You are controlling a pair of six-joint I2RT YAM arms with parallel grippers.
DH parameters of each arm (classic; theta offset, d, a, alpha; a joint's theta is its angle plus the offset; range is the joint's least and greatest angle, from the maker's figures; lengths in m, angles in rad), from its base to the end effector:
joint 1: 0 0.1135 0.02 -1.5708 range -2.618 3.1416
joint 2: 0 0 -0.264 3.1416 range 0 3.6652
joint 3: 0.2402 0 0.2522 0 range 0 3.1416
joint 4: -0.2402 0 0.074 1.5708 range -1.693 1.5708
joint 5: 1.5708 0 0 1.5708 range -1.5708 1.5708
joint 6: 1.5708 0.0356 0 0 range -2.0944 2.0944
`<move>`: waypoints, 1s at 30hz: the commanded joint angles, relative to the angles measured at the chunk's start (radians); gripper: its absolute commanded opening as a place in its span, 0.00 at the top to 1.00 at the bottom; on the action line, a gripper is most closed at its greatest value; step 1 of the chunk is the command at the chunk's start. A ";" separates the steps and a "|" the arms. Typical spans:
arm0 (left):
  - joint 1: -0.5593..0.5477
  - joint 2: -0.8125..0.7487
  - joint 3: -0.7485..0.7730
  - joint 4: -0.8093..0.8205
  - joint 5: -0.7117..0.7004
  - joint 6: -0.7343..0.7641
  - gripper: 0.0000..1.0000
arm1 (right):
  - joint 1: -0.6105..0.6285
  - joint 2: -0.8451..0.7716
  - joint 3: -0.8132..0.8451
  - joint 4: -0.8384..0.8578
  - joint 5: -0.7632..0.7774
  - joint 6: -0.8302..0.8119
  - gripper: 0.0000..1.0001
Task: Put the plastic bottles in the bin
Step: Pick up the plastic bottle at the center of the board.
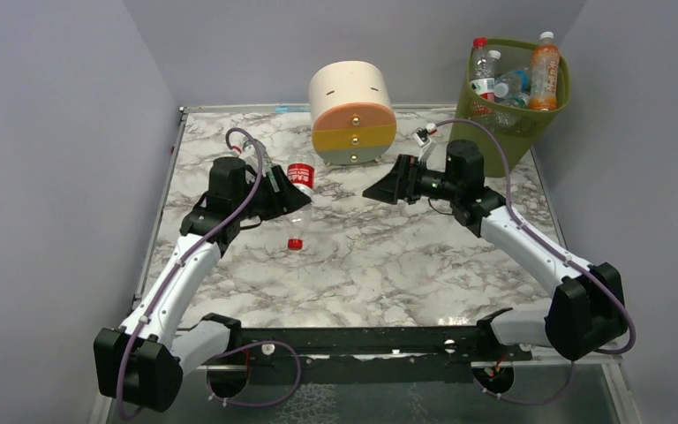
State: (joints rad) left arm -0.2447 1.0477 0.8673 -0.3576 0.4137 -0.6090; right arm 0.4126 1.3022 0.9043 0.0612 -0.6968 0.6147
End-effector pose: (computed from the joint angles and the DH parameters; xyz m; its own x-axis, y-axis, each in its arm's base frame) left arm 0.2210 -0.0699 0.3026 -0.7263 -0.3585 -0.5865 0.1723 0.7311 -0.6602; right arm 0.2607 0.1391 0.2950 -0.7446 0.1569 -0.6488 -0.5300 0.4519 0.7175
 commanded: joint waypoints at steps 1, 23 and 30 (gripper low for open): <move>-0.042 0.000 -0.008 0.065 0.059 0.002 0.34 | 0.007 0.027 0.052 0.094 -0.091 0.070 0.00; -0.260 0.061 0.004 0.202 0.013 -0.050 0.33 | 0.035 0.122 0.103 0.133 -0.076 0.219 0.00; -0.303 0.081 0.016 0.218 -0.011 -0.059 0.33 | 0.049 0.144 0.113 0.086 -0.016 0.217 0.00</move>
State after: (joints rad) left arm -0.5262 1.1206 0.8673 -0.1894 0.4362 -0.6556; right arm 0.4496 1.4261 0.9810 0.1711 -0.7673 0.8276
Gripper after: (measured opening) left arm 0.671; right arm 0.995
